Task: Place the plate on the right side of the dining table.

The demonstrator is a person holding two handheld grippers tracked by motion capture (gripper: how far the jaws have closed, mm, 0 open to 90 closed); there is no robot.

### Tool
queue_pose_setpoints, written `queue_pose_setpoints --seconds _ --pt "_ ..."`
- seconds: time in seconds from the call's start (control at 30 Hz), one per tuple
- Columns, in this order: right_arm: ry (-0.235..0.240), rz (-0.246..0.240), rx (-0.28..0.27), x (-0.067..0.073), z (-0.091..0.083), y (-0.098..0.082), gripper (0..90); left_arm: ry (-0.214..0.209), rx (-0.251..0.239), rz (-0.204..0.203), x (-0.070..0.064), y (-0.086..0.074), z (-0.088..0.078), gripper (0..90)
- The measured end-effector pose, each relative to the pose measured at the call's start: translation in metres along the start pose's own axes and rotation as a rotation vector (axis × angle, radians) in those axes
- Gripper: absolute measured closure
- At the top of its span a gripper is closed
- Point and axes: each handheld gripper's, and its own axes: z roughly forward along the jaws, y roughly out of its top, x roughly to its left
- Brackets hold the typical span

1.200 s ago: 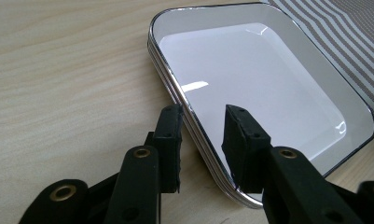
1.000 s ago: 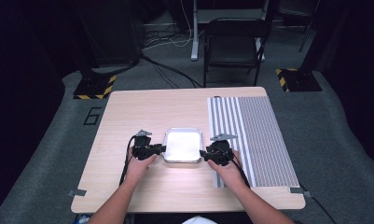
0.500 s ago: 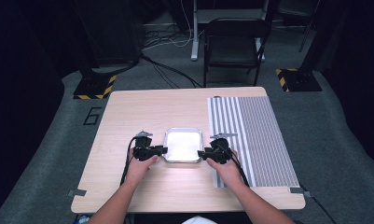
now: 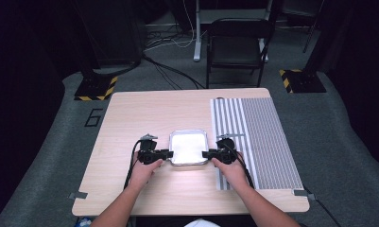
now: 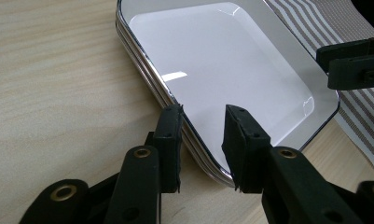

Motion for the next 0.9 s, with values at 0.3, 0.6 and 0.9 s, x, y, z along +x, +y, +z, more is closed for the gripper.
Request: queue_pose_setpoints --seconds 0.3,0.6,0.9 --pt "0.046 0.065 -0.006 -0.006 -0.003 0.001 63.4 -0.043 -0.013 -0.092 0.003 0.001 -0.003 68.4" --pt "0.077 0.13 0.001 -0.01 -0.005 0.003 65.4 -0.057 -0.018 -0.136 0.004 0.0 -0.005 69.5" --pt "0.097 0.161 0.007 -0.013 -0.006 0.003 65.1 -0.063 -0.021 -0.162 0.004 -0.001 -0.004 69.3"
